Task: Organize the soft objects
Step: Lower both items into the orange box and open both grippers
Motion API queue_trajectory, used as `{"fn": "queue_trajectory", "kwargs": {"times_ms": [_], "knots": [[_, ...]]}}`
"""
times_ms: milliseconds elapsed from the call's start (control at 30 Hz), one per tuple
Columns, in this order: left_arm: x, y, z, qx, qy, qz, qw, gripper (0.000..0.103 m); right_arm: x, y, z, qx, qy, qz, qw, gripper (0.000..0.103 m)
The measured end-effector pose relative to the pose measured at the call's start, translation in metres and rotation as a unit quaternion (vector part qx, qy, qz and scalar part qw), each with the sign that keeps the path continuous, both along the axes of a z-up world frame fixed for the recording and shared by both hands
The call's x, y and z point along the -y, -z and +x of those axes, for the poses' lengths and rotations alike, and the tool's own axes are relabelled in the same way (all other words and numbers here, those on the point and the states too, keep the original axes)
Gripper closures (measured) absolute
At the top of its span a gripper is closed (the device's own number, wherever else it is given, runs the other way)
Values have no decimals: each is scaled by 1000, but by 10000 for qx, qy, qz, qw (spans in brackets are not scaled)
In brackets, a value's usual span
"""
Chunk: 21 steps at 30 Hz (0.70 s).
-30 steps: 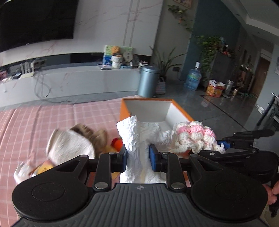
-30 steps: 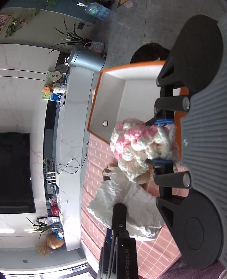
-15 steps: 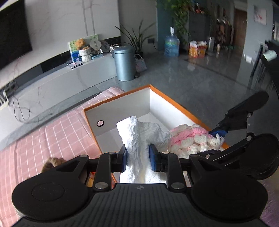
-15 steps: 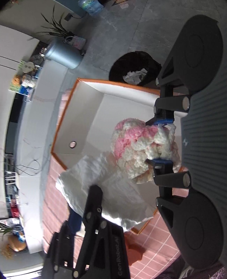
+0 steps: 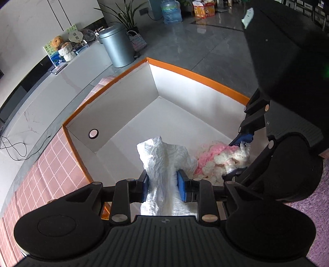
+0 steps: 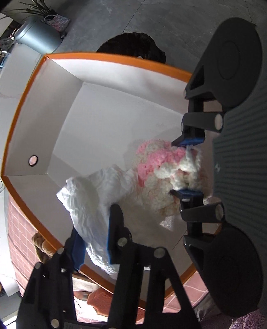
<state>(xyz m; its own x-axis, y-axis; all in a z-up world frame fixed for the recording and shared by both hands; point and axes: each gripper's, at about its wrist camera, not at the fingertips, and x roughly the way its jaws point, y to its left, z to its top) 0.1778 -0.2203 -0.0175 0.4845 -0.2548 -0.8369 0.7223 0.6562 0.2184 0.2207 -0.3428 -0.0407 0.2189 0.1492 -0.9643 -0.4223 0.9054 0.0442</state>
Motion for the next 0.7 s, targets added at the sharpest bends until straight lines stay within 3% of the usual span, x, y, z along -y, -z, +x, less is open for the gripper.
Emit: {"fn": "queue_trajectory", "kwargs": {"times_ms": [300,467,567,700], "knots": [[6,18,1,53,44,397,9992,58,-5,-3,9,-45,21,-21,10000,49],[3,12,-1,205,-62,356,9991,40,-6,-11,-2,49,37,-13,10000,47],[0,3,-1,414,-197,251,9986,37,-8,-14,-7,161,11,-49,9999,36],[-5,-10,-5,594,-410,12,9974,32,-6,-28,-11,320,62,17,9995,34]]}}
